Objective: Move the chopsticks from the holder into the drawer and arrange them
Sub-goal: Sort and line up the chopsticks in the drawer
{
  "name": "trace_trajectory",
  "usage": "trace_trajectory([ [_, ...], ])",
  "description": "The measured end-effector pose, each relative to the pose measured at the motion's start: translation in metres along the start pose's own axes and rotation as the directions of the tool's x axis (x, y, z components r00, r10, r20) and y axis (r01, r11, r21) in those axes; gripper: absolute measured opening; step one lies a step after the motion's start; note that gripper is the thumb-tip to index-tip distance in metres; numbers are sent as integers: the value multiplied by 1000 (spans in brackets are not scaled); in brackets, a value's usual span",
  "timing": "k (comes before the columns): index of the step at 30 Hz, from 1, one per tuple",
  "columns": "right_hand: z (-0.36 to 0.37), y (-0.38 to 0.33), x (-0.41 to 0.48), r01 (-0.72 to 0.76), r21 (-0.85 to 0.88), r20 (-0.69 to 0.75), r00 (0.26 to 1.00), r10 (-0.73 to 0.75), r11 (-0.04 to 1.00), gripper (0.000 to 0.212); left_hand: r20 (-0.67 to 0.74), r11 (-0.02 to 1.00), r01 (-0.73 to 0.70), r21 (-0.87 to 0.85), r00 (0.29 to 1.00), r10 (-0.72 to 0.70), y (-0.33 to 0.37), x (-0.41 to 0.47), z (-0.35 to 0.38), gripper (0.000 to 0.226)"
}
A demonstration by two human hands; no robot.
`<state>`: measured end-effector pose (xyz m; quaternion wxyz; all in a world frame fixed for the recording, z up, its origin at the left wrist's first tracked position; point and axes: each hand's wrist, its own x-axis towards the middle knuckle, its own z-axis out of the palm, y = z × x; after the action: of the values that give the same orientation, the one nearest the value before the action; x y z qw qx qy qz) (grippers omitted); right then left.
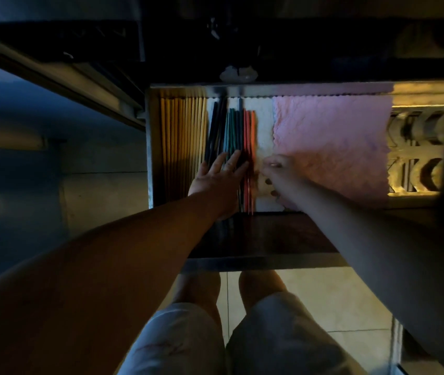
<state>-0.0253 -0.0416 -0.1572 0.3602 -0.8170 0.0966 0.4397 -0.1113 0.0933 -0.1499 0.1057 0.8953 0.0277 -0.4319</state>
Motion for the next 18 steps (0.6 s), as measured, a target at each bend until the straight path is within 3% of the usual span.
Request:
trace_trajectory([
  [8, -34, -11, -91, 37, -103, -29, 999, -40, 994, 40, 57, 978, 74, -193, 996, -64, 5, -88, -42, 70],
  [12, -49, -15, -148, 121, -226, 5, 992, -124, 966, 42, -45, 957, 96, -273, 993, -112, 25, -134, -50, 66],
  [16, -63, -4, -196, 209, -523, 9, 971, -240, 827, 53, -117, 949, 104, -297, 983, -144, 53, -176, -49, 62],
  [18, -69, 6, -213, 203, -637, 47, 973, -226, 744, 60, -135, 939, 105, -326, 978, -157, 69, -192, -43, 61],
])
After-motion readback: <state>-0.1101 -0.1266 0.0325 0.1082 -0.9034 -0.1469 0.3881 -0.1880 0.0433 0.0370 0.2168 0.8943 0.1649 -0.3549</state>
